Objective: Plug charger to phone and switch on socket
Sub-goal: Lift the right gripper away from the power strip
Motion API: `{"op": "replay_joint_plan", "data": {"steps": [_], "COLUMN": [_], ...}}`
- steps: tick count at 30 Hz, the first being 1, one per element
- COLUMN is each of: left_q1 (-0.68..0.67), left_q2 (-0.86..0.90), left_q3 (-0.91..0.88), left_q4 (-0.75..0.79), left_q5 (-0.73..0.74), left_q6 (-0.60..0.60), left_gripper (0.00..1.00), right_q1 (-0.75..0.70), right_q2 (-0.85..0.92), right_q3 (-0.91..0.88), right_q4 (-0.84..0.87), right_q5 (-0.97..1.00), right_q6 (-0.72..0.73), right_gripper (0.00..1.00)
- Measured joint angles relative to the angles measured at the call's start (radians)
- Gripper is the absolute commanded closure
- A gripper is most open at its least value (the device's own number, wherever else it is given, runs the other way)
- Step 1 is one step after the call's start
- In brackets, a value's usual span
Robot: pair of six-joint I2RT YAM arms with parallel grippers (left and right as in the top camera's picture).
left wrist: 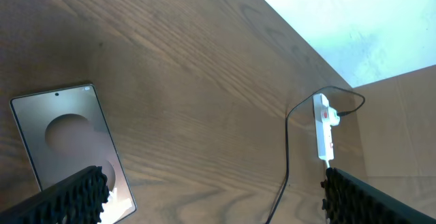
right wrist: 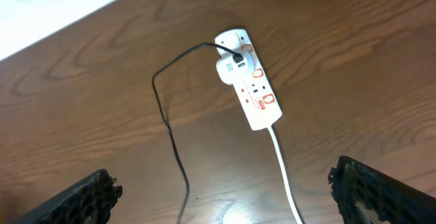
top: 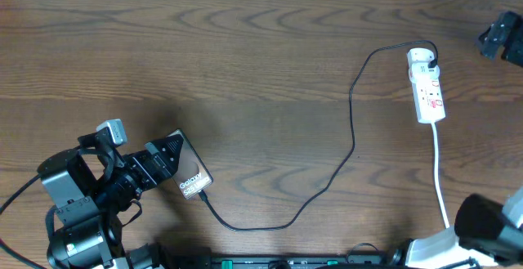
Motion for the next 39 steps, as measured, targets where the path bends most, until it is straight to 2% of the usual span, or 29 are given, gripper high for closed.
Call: {"op": "replay_joint_plan", "data": {"steps": [29,32,36,39], "left_q1": [-0.005,-0.031,-0.125,-0.201], "left_q2": [0.0,-0.004,-0.042,-0.112], "left_q3": [0.0,0.0,0.0,-0.014], "left_q4": [-0.003,-0.025,-0.077,-0.054], "left_q5": [-0.003,-0.058,-0.222,-0.347], "left_q6": [0.0,0.0,0.0,0.0], "left_gripper": [0.01,0.0,0.01,0.01], "right_q1": [0.001,0.001,0.001,0.001], "right_q2": [-0.019,-0.019,-0.019,-0.019], "right_q3": [0.0,0.0,0.0,0.0], "right_q4": [0.0,0.0,0.0,0.0], "right_q5": [0.018,0.017,0.018,0.018], "right_q6": [0.011,0.011,0.012,0.011], "right_gripper": [0.01,0.01,0.01,0.01]}}
